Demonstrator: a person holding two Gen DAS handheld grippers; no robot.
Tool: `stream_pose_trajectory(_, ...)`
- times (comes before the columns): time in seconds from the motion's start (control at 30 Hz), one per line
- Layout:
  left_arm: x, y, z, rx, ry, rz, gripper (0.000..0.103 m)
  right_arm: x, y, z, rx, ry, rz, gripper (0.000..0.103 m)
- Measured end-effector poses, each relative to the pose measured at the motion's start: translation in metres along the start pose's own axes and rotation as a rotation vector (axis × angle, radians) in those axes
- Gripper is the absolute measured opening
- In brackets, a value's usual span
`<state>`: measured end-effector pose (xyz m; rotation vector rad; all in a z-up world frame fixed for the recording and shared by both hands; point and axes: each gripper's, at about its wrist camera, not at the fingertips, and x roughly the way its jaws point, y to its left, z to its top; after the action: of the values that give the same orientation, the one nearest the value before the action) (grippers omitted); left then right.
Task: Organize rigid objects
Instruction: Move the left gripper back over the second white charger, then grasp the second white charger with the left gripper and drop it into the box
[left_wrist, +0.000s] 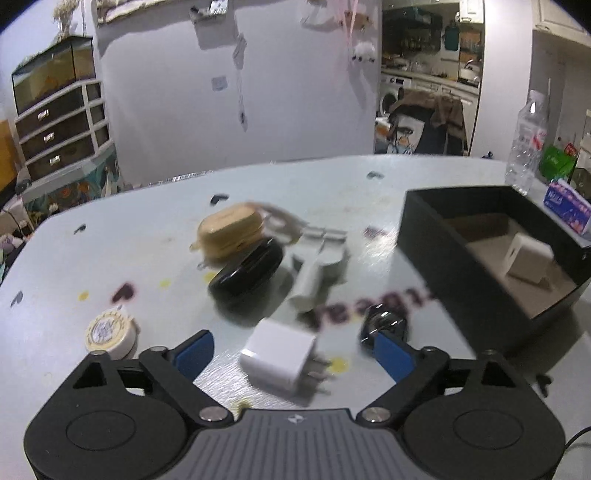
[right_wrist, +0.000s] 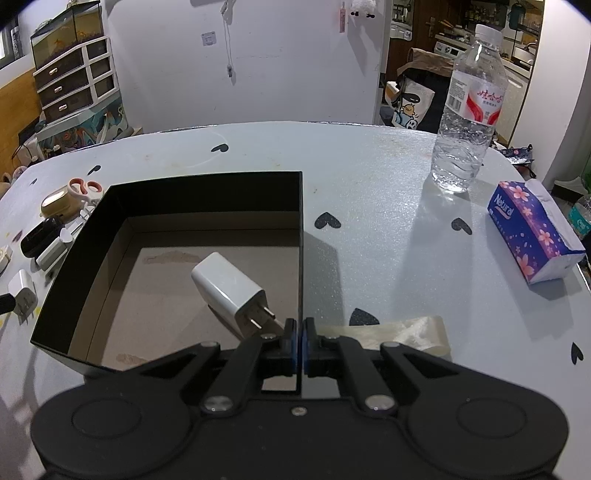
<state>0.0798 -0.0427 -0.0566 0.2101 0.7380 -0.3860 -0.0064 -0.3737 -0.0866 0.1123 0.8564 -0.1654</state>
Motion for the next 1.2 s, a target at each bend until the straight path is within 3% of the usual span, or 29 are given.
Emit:
stream_pose_trajectory(0.17,0.013,0.014,-0.001,0.012,0.035,-0.01,0.078,0.0,0.0,0.0,-0.001,0.0,0.0,0.003)
stream_pose_trajectory(0.33,0.024,0.02,0.0,0.029,0.047,-0.053,0.073,0.0,0.0,0.0,-0.001,0.001,-0.001,0.003)
stream_pose_trajectory(0.4,0.028,0.021,0.003,0.026,0.054,-0.071,0.068,0.0,0.001,0.0,-0.002,0.002,-0.001,0.004)
stream_pose_trajectory(0.47,0.033,0.023,0.003,0.013,0.074,-0.099,0.056,0.0,0.0,0.0,-0.001,0.001,-0.001,0.004)
stream_pose_trajectory(0.8,0.032,0.018,0.001,-0.021,0.073,-0.052,0.055,0.0,0.001,0.0,-0.004,0.003,-0.001,0.004)
stream_pose_trajectory(0.97,0.02,0.016,0.013,-0.067,0.025,-0.041,0.055,0.0,0.002,0.0,-0.004,0.003,-0.005,0.004)
stream_pose_trajectory(1.2,-0.001,-0.024,0.045,-0.049,-0.069,-0.163,0.055,0.0,0.001,0.0,-0.002,0.002,-0.006,0.003)
